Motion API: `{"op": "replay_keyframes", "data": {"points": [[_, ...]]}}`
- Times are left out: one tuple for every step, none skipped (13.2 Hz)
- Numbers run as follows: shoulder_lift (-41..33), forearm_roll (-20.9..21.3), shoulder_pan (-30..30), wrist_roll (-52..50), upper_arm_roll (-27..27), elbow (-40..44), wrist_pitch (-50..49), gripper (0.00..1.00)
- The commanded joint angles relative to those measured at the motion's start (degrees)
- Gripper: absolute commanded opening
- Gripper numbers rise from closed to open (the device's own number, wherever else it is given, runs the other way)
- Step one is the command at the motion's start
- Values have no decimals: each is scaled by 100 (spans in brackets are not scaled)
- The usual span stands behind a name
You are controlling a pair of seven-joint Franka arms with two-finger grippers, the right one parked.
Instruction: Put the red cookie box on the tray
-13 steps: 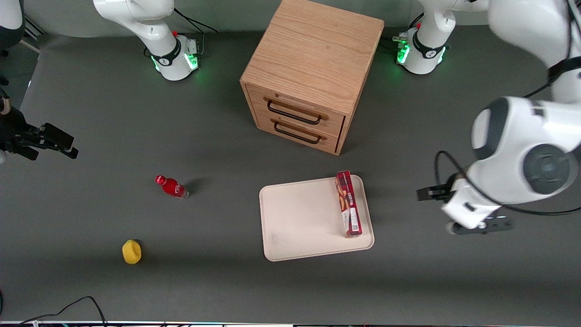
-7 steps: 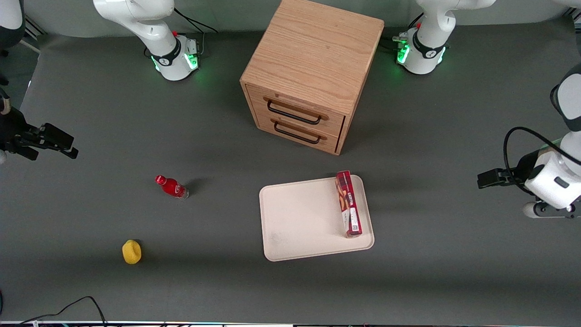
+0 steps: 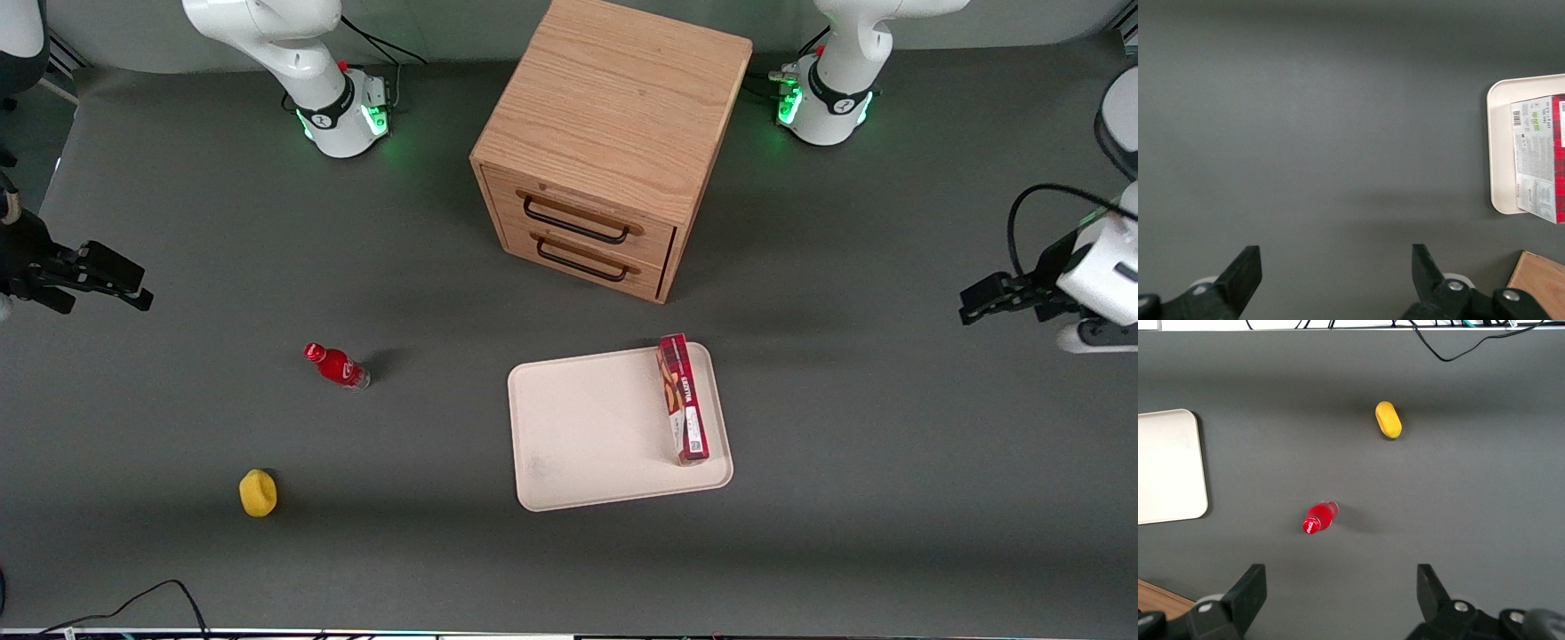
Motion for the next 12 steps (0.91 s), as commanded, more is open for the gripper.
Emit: {"op": "replay_keyframes", "data": {"points": [[-106,202,37,73,-46,415,-501,100],[-80,211,37,3,-55,591,-590,100],[-45,211,46,81,-46,628,-643,100],[68,203,55,73,-46,646,-617,100],[235,202,46,73,-46,654,-565,100],[315,202,37,73,-55,672,-538,100],[324,176,37,73,-55,707,-538,100],[333,141,37,82,-63,794,-564,100],[351,141,-24,82,-72,865,-634,100],[403,141,-59,64,-81,900,-643,100],[421,141,-86,47,-99,979,-652,100],[421,132,-94,55,-99,1006,-661,100]]}}
